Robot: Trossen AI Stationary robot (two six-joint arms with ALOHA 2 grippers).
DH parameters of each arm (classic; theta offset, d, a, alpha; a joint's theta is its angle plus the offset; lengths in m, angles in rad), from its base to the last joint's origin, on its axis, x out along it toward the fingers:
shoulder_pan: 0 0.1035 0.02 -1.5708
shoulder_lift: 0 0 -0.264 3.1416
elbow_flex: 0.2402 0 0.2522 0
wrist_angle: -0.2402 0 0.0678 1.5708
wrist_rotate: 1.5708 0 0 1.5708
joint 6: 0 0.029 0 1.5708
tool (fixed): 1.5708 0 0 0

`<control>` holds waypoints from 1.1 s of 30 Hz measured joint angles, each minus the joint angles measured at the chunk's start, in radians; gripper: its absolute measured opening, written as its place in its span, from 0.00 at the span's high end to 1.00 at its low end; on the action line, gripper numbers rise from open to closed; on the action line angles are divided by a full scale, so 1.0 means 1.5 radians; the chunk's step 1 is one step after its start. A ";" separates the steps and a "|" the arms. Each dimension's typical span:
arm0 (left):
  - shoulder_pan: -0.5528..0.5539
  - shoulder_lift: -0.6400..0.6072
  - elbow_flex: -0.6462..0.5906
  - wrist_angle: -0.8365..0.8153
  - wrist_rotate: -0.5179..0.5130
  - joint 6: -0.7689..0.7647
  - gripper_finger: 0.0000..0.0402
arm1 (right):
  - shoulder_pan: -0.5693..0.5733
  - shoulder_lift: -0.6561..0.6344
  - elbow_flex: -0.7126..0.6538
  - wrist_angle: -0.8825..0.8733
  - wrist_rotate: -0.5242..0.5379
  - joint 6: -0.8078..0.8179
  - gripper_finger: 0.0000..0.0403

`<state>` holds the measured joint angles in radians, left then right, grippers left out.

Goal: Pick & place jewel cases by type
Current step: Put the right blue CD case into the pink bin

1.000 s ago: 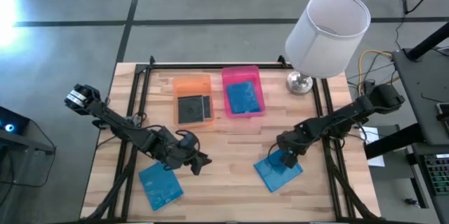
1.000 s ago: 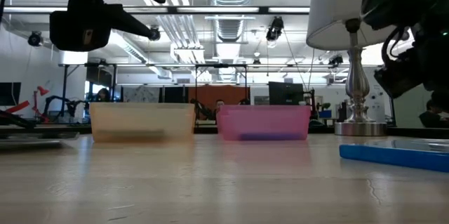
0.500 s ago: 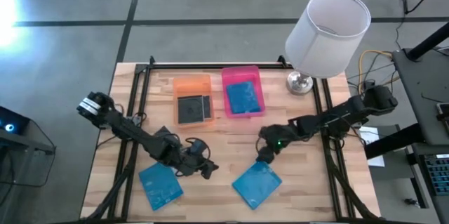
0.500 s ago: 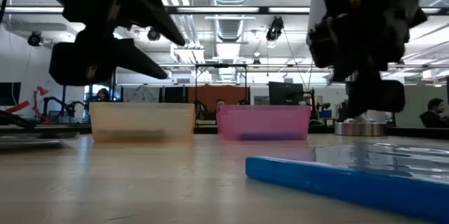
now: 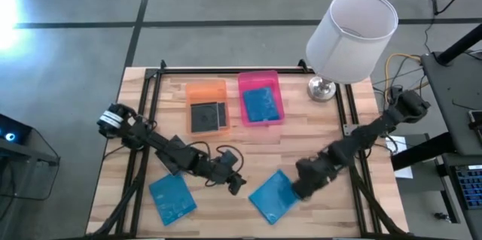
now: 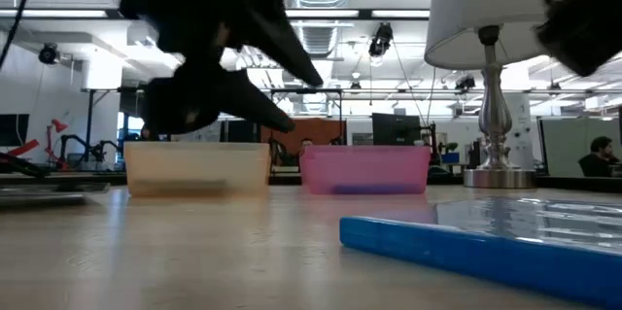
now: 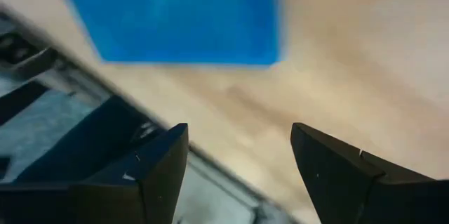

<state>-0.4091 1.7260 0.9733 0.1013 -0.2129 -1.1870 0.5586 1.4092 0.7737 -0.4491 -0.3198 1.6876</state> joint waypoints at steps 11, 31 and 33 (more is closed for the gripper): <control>0.085 0.046 -0.002 0.029 0.149 0.088 0.58 | 0.056 0.204 -0.030 0.380 0.040 0.117 0.39; 0.125 0.217 0.035 0.264 0.348 -0.017 0.58 | 0.030 0.268 -0.005 0.414 0.055 0.070 0.39; 0.127 0.224 0.055 0.236 0.351 -0.013 0.58 | 0.029 0.268 -0.006 0.412 0.058 0.053 0.39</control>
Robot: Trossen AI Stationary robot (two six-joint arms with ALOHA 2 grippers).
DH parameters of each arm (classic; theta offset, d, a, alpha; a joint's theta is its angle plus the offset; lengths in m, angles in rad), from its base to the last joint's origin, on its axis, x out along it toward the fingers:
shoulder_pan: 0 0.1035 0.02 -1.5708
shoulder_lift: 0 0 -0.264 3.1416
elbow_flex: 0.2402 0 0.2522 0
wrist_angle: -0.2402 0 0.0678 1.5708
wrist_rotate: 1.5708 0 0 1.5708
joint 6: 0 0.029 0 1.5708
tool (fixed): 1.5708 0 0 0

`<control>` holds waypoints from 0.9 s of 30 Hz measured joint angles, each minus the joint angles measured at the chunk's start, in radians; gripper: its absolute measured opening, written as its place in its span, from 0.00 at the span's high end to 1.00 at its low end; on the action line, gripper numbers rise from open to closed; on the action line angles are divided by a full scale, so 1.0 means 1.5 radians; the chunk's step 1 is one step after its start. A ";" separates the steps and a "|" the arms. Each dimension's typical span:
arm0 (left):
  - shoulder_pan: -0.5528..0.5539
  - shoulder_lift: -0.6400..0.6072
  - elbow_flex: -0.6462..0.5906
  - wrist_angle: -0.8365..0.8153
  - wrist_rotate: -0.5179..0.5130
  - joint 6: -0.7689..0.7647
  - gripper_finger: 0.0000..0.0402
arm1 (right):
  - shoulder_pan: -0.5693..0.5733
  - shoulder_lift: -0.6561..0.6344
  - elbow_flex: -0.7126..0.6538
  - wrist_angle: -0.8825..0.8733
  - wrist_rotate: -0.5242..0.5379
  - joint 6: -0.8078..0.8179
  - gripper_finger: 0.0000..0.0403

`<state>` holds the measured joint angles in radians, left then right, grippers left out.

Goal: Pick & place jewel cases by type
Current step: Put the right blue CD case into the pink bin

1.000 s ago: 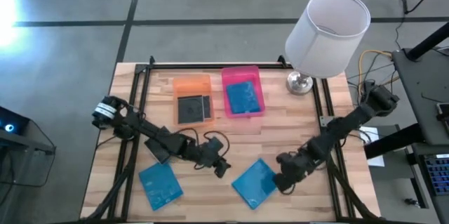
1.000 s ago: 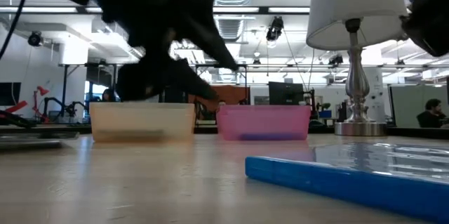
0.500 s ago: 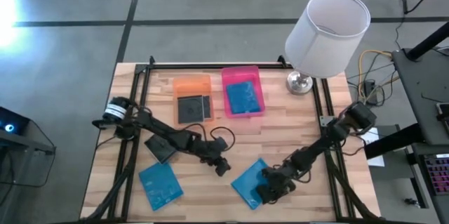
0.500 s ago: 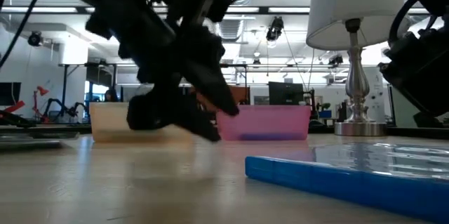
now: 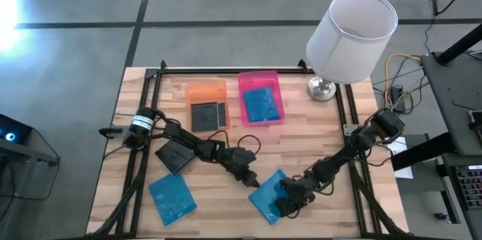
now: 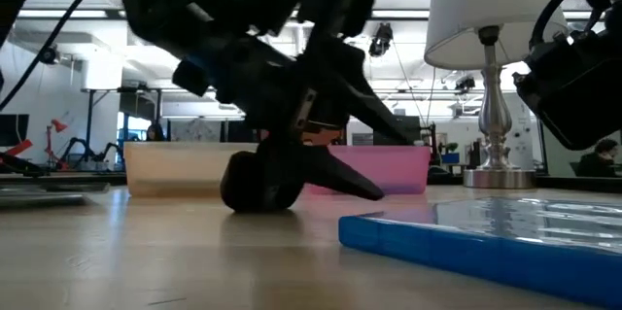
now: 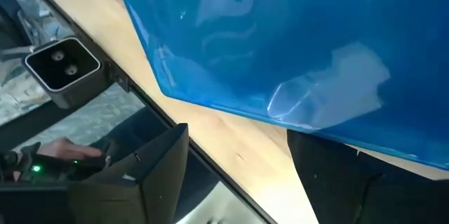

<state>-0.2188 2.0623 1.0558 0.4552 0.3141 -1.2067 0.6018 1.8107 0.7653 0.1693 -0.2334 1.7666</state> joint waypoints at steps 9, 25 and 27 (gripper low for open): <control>-0.001 0.020 0.143 -0.313 -0.023 0.106 0.58 | -0.004 -0.005 -0.002 -0.001 0.023 -0.052 0.39; 0.003 0.084 0.204 -0.270 0.049 0.057 0.58 | -0.015 -0.015 -0.008 -0.017 0.056 -0.109 0.39; 0.001 0.073 0.202 -0.237 0.047 0.051 0.58 | -0.015 -0.016 -0.009 -0.016 0.055 -0.118 0.39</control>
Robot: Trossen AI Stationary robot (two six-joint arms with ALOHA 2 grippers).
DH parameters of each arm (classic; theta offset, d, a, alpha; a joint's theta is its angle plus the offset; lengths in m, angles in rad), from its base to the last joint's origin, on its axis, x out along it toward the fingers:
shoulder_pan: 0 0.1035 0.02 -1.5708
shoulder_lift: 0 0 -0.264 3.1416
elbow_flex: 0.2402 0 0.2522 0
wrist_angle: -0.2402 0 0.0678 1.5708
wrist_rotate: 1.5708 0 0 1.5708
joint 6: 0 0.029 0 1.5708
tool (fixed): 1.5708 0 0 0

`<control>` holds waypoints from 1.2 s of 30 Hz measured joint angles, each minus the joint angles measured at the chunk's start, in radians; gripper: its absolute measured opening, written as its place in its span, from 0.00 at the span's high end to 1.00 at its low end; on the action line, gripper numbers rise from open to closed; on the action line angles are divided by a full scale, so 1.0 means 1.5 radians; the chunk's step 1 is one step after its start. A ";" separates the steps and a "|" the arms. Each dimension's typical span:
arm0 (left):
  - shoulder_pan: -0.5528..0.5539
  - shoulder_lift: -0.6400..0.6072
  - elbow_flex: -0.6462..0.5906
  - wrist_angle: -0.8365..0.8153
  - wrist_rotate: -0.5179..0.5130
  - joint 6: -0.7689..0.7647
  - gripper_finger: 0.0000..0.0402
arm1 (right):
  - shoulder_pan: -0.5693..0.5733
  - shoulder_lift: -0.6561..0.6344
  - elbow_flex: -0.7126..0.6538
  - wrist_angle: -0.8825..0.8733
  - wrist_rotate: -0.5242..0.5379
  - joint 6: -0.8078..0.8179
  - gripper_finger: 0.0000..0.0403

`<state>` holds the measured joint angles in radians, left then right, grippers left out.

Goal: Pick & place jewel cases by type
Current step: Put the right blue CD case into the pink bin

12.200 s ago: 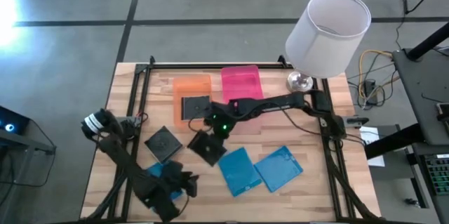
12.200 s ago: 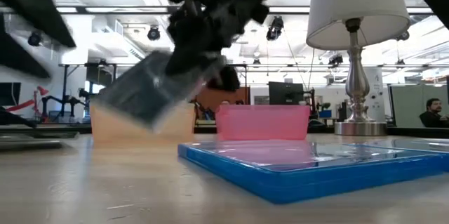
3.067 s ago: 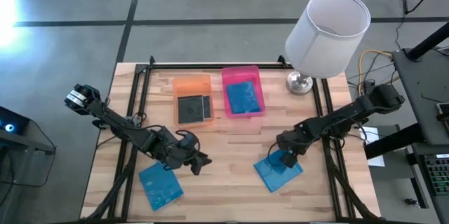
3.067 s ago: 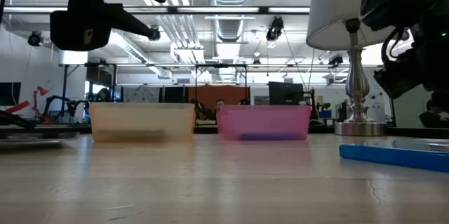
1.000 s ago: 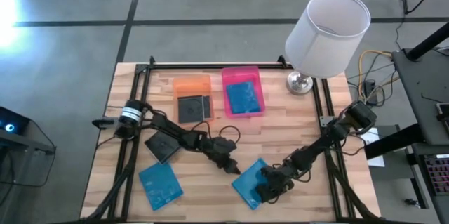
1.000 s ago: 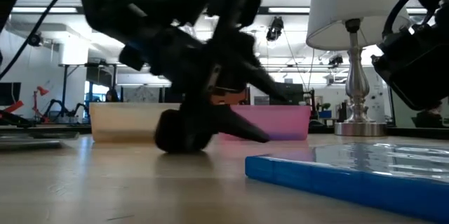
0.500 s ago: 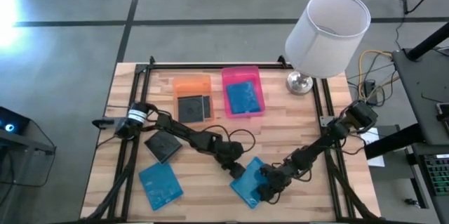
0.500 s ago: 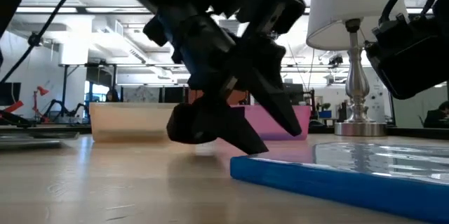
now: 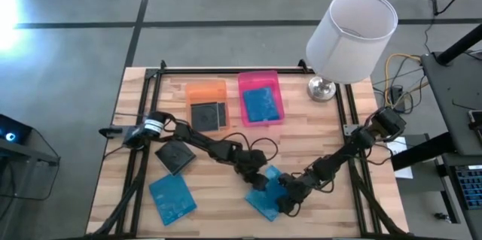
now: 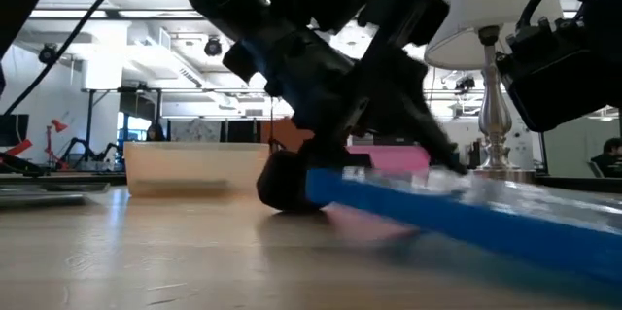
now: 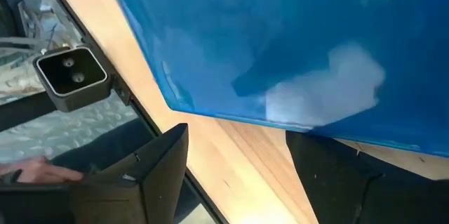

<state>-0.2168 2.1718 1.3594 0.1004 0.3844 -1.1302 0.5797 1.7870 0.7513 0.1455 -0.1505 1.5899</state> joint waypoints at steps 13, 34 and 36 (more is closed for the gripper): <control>-0.002 -0.017 0.012 0.003 -0.034 0.023 0.69 | -0.002 -0.046 -0.004 -0.059 0.113 -0.084 0.41; 0.203 -0.356 -0.185 0.092 -0.306 -0.099 1.00 | 0.056 -0.415 -0.087 -0.448 0.363 0.125 0.42; 0.254 -0.380 -0.221 0.096 -0.332 -0.126 1.00 | 0.044 -0.416 -0.090 -0.449 0.367 0.114 0.42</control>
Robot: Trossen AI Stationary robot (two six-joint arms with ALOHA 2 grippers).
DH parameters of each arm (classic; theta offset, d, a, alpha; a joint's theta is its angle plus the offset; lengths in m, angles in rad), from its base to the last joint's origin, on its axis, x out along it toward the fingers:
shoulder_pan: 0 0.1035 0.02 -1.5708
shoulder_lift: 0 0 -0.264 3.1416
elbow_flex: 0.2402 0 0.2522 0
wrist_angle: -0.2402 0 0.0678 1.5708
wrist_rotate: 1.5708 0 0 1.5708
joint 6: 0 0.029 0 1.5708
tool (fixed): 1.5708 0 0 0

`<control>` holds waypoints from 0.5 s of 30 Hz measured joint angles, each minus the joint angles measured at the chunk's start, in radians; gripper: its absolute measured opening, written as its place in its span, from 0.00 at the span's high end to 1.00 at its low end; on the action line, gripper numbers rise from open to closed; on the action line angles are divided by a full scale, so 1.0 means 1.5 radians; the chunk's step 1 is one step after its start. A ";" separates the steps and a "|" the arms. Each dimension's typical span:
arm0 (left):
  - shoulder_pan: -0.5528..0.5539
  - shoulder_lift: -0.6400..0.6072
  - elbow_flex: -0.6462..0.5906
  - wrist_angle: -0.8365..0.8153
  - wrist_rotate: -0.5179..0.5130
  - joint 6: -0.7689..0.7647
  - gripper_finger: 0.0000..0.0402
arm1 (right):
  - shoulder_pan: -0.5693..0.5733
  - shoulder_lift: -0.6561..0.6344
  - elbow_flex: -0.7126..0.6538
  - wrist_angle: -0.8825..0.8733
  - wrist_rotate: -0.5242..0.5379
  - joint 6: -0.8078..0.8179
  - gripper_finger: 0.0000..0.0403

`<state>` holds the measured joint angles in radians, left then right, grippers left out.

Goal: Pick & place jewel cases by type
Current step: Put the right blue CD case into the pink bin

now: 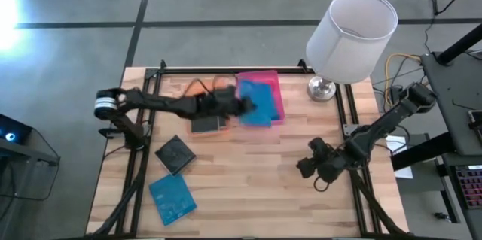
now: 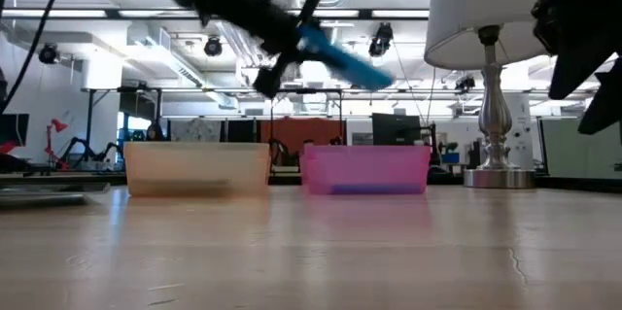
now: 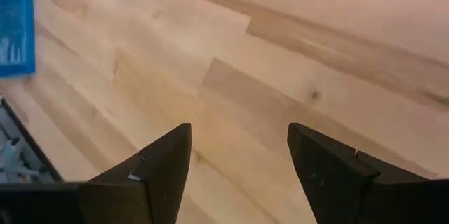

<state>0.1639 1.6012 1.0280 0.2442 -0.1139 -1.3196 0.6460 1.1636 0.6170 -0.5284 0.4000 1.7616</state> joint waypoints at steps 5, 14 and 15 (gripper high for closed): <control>0.098 0.017 -0.040 0.059 0.010 -0.045 0.98 | -0.030 0.020 0.001 0.017 -0.001 -0.033 0.42; 0.140 0.170 0.118 -0.001 0.094 -0.002 0.71 | -0.060 0.019 0.001 0.026 -0.004 -0.058 0.42; 0.139 0.184 0.142 -0.032 0.100 0.002 0.69 | -0.059 0.019 0.001 0.025 -0.006 -0.058 0.42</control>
<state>0.3730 1.8778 1.2410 0.1958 0.0364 -1.3165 0.5570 1.1919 0.6189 -0.4904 0.3916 1.6752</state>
